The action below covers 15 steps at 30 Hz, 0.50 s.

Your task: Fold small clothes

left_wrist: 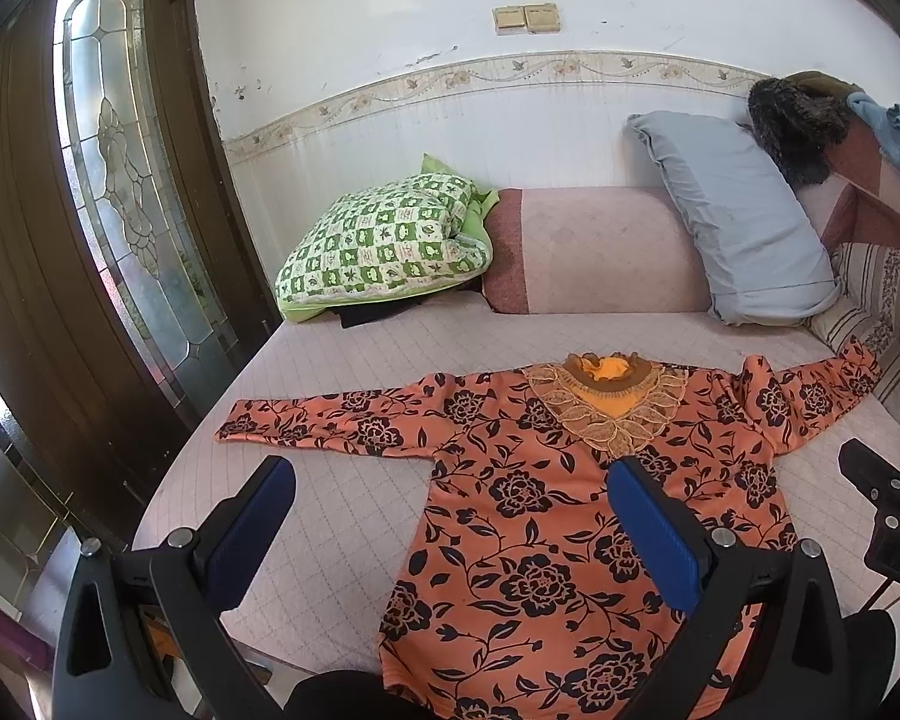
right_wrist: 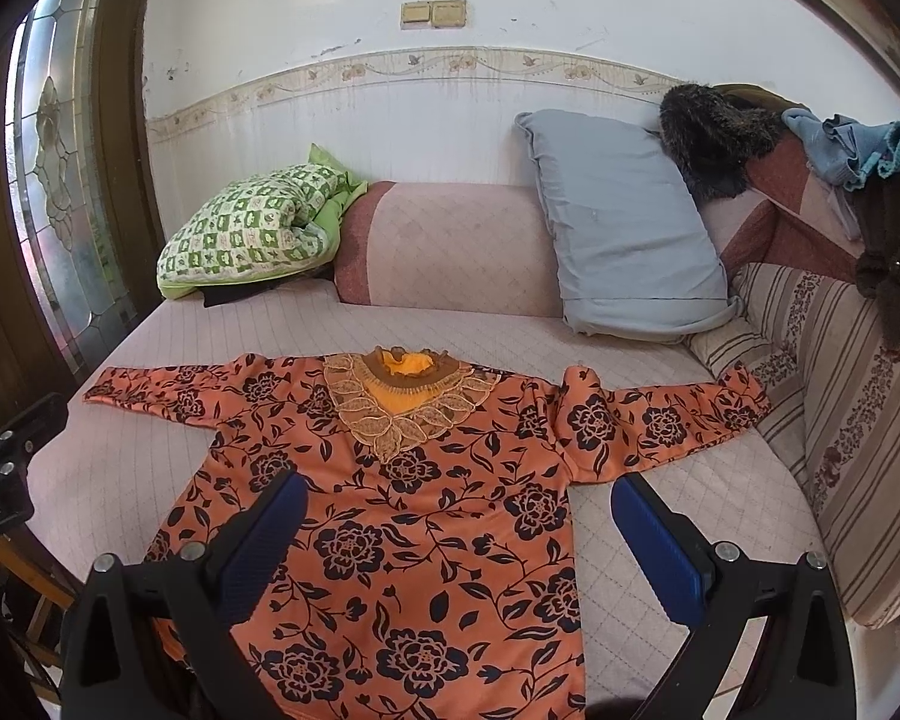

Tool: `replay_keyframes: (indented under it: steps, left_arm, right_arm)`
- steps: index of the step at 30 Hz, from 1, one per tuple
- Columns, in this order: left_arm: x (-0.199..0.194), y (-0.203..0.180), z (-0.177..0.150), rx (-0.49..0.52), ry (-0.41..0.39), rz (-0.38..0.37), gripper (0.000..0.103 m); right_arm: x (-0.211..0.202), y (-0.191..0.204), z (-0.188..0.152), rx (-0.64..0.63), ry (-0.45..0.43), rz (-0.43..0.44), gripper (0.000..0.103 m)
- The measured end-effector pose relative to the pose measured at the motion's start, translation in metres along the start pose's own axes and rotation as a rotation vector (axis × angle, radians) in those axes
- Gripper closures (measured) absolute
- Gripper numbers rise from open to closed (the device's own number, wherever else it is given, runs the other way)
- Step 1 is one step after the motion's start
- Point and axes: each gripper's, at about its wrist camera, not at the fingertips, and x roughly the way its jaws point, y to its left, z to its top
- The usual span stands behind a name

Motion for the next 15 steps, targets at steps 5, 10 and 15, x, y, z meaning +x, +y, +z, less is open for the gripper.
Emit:
replay_keyframes:
  steps: [5,10,15]
  left_arm:
    - [0.0010,-0.0024,0.0004,0.001,0.002,0.005,0.000]
    - [0.0015,-0.0025,0.0000,0.000,0.003,0.006,0.000]
    - [0.0030,-0.0001,-0.0004,-0.004,0.009,0.007,0.000]
  right_arm:
    - [0.0012,-0.0010,-0.0006,0.001,0.002,0.001,0.001]
    - [0.0027,-0.0005,-0.0033,-0.002,0.004,0.002,0.001]
    - [0.0047,0.0016,-0.0026,-0.002,0.012,0.003,0.001]
